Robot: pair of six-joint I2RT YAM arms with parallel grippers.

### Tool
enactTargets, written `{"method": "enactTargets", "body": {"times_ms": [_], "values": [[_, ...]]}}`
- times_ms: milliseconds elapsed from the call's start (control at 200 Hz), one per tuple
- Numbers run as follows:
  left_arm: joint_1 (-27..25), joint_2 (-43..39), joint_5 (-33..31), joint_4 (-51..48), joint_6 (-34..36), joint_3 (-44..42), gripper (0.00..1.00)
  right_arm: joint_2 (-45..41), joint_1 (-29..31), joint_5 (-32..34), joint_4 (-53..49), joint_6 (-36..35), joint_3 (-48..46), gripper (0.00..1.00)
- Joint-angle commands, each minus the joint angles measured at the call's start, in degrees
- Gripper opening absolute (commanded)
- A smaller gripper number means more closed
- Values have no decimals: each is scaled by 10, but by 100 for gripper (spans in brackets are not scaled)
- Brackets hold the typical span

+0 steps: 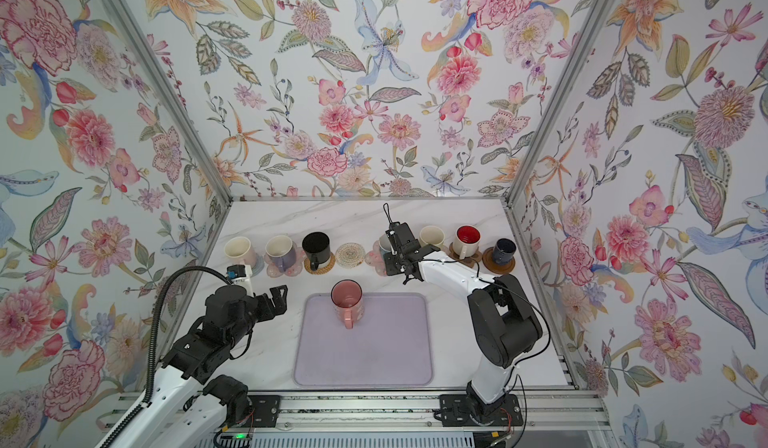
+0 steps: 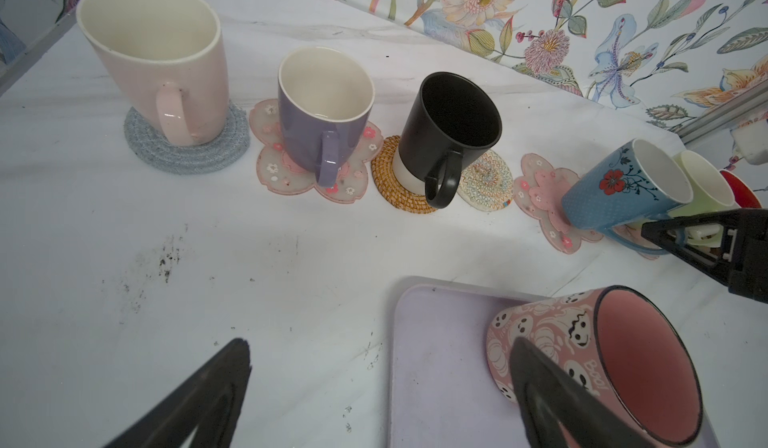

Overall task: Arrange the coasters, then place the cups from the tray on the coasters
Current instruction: 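Lower the blue-handled mug onto the pink flower coaster and release it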

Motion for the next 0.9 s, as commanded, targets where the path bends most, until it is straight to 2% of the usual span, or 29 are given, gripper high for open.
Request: {"method": "enactTargets", "body": {"times_ms": [0,896], "values": [[4,2,-15,-1,-1,-8,99,2,-2,-3,53,-11,24,0],[4,-3,-13,-2,-2,-6,99,41,-8,-10,82,-11,32,0]]}}
